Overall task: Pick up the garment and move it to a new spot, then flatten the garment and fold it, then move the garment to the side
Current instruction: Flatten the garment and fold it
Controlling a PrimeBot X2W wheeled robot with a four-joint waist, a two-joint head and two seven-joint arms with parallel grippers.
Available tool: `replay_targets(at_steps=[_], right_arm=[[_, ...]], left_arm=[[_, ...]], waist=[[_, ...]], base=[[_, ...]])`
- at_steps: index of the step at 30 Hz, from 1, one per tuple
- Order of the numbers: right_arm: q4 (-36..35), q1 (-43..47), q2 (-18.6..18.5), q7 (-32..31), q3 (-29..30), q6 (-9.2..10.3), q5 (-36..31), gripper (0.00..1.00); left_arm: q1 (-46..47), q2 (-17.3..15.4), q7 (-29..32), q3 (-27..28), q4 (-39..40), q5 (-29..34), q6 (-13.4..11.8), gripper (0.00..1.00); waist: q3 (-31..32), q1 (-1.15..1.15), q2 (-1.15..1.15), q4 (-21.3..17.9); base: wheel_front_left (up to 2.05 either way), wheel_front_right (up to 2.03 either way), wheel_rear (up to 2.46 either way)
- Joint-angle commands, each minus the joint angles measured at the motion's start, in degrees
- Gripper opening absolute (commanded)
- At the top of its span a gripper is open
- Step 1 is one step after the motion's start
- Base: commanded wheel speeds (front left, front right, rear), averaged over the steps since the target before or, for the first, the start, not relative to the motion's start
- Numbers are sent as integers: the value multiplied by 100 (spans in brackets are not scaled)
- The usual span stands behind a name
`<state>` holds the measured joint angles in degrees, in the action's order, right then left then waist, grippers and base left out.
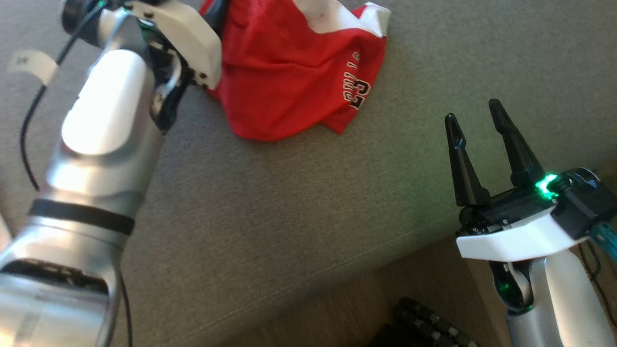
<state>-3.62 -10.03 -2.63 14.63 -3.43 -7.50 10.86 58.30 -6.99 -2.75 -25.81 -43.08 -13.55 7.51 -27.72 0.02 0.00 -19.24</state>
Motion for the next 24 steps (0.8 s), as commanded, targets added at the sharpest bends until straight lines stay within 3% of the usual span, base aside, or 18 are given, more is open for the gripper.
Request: replay_targets(at_steps=[1,10,24], right_arm=[[-215,-66,-25,37,-112,1,66,100],[-231,-67,-25,37,-179,1,117,100],[-219,-14,-25,37,-268,1,75,100]], left_arm=[[347,-238,23,27,88,-56,-4,100],[740,-309,368,-559,-490,-423,-3,100],[839,-310,358,-1532,-430,-1250,-3,100]], waist=[[-151,-2,0,-171],[-199,-2,0,-297],[-128,-2,0,-260]], base=[[0,0,0],[0,0,0],[0,0,0]])
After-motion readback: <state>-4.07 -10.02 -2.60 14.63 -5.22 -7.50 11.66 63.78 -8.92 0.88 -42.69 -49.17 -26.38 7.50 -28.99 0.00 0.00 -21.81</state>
